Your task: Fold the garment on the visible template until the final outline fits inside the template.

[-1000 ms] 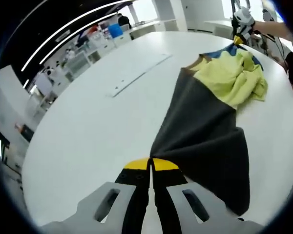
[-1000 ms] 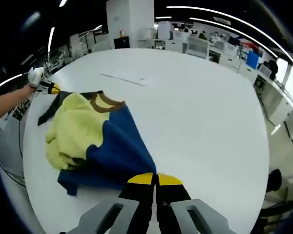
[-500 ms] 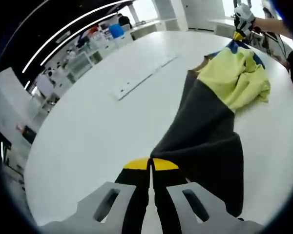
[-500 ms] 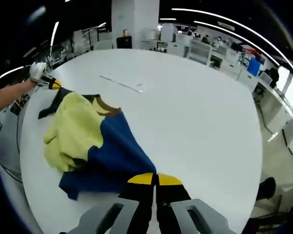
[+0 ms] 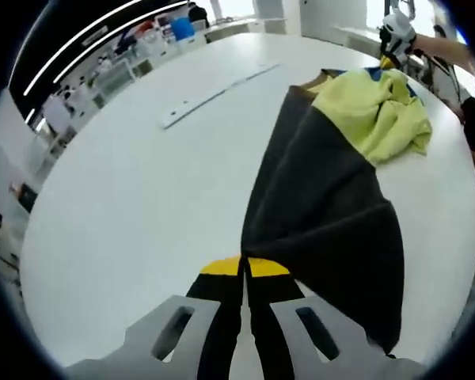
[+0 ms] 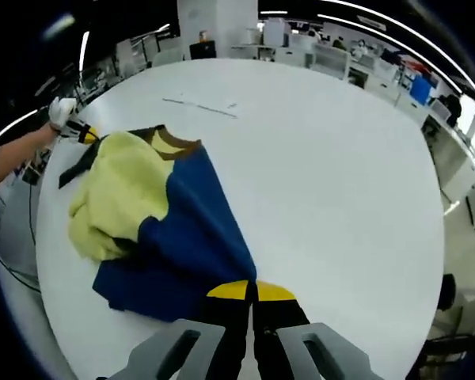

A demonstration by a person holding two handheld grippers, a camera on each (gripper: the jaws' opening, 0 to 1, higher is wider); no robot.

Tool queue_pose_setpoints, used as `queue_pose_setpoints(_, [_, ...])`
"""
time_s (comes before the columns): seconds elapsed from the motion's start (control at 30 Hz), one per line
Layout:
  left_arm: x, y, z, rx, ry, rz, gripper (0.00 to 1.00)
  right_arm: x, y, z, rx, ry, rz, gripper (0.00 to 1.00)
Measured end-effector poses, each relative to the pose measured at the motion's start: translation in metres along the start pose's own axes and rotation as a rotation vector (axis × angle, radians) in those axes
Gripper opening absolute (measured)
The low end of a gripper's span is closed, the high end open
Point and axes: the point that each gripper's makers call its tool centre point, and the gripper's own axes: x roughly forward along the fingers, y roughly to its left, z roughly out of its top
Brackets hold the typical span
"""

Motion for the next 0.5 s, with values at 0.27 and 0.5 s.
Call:
queue_pose_setpoints(0.27, [-0.006, 0.002, -0.003, -0.127, -0.038, -0.014, 0.0, -0.001, -0.005, 0.01, 0.016, -0.032, -0.015, 0.0])
queue_pose_setpoints(0.5, [-0.014, 0.002, 0.005, -0.256, -0.115, -0.039, 0.0, -0.005, -0.005, 0.015, 0.018, -0.073, -0.034, 0.0])
